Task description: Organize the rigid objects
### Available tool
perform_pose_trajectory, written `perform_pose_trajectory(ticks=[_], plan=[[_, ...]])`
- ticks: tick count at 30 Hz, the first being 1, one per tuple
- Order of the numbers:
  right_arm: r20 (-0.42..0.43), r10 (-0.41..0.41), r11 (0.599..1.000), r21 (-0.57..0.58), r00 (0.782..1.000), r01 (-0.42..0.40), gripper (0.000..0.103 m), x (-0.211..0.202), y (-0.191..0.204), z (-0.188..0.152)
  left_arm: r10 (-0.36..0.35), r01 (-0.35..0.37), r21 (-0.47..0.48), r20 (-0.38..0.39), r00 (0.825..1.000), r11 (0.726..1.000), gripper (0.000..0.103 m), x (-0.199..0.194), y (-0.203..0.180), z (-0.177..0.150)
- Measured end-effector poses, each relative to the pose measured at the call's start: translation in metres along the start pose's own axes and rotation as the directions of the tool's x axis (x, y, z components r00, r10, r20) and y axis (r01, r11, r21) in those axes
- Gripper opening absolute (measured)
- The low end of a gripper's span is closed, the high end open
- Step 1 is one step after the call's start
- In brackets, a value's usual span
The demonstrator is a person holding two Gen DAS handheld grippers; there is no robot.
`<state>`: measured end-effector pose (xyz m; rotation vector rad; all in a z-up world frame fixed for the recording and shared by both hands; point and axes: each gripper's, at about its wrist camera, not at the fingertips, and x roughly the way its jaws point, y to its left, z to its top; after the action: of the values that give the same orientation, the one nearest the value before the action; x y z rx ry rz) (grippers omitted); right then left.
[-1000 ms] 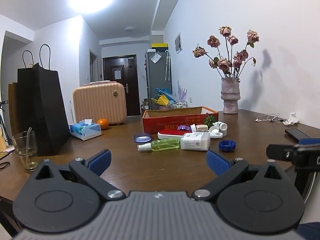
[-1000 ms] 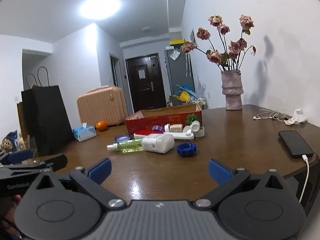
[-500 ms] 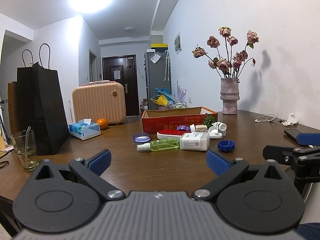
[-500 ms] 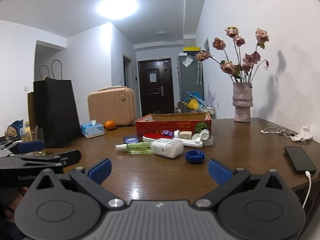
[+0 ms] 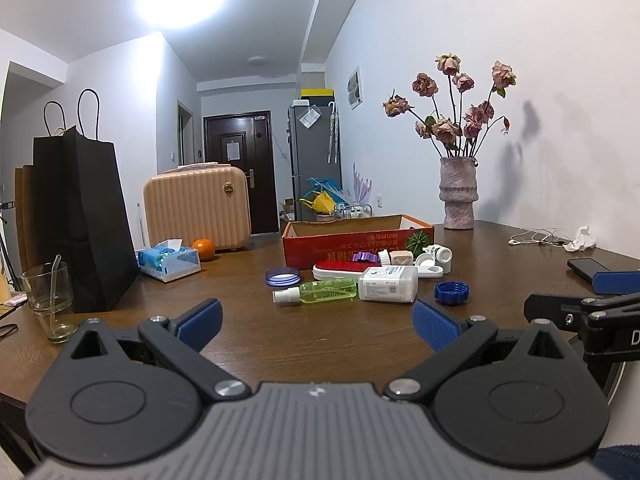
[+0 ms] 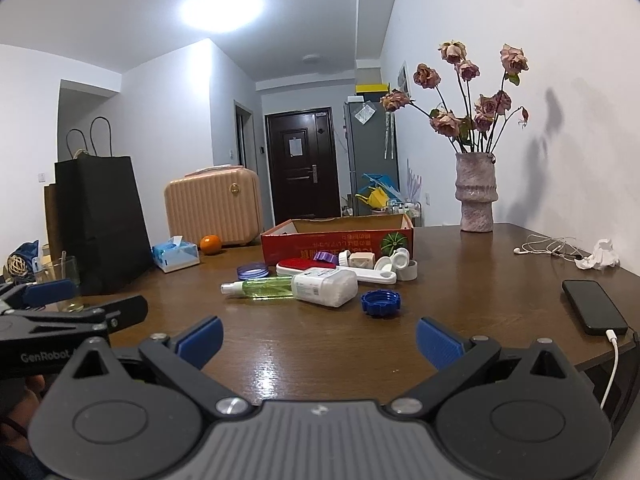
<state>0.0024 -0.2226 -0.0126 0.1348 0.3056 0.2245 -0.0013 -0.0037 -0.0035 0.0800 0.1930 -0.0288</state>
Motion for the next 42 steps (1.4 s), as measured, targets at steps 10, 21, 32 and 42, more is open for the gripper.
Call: perform_pose_trajectory(ticks=[10,21,32,42], plan=[[-0.007,-0.006,1.0,0.0,1.0,0.006,0.103,0.0014,0.0004,-0.0001,-0.001,0.001,0.001,0.0,1.0,1.0,0.103,-0.0008,-0.0001,-0.0005],[-0.01,-0.021,1.0,0.002,1.0,0.021,0.103,0.0017,-0.0021,0.0008,-0.002,0.002,0.001,-0.002,1.0,1.0,0.103,-0.0013,-0.0009,-0.0002],[-0.013,-0.034,0.999,0.008,0.999,0.034,0.103,0.0029,-0.0047,0.002,-0.005,0.005,0.004,-0.004,1.0,1.0,0.103,-0.0001,-0.0023,0.0019],[-0.015,-0.034,0.999,0.007,0.999,0.034,0.103,0.0039,-0.0048,0.0023,-0.006,0.006,0.006,-0.003,1.0,1.0,0.103,0.0009,-0.0023,0.0022]])
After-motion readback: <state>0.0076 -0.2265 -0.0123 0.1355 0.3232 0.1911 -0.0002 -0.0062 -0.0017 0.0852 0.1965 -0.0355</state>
